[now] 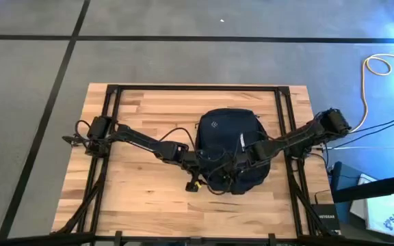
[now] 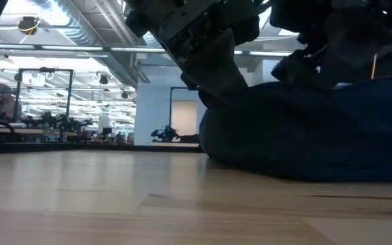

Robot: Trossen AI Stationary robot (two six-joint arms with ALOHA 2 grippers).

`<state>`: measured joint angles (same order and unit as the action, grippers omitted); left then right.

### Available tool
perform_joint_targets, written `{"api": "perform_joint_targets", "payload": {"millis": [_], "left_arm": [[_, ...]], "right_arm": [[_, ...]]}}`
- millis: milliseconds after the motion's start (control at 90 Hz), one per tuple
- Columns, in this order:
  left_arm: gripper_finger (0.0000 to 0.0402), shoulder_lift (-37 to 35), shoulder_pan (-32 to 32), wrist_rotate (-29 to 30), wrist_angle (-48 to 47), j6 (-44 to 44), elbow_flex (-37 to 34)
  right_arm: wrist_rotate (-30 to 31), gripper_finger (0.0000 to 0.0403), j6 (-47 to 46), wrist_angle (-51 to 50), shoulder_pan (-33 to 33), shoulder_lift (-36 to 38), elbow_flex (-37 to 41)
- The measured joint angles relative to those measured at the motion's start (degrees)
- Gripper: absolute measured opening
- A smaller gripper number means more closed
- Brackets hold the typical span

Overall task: Unpack backpack
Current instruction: Open the blue backpack

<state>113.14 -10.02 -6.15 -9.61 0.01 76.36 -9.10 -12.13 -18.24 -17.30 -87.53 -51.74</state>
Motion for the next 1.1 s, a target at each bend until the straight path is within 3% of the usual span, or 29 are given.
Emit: {"api": "perform_joint_targets", "payload": {"millis": [411,822,1100], "left_arm": [[0.0255,-0.1,-0.1,0.0,-0.1,0.5,0.0],[0.0255,-0.1,-0.1,0.0,0.0,0.6,0.0],[0.0255,-0.1,-0.1,0.0,0.0,0.7,0.0]], "right_arm": [[0.7,0.0198,1.4,-5.8,0.5,0.0,-1.2],[-0.9,0.0198,-1.3,-4.5,0.3,0.0,-1.2],[-0.5,0.0198,2.4,-4.8,-0.8,0.0,-1.1]]}}
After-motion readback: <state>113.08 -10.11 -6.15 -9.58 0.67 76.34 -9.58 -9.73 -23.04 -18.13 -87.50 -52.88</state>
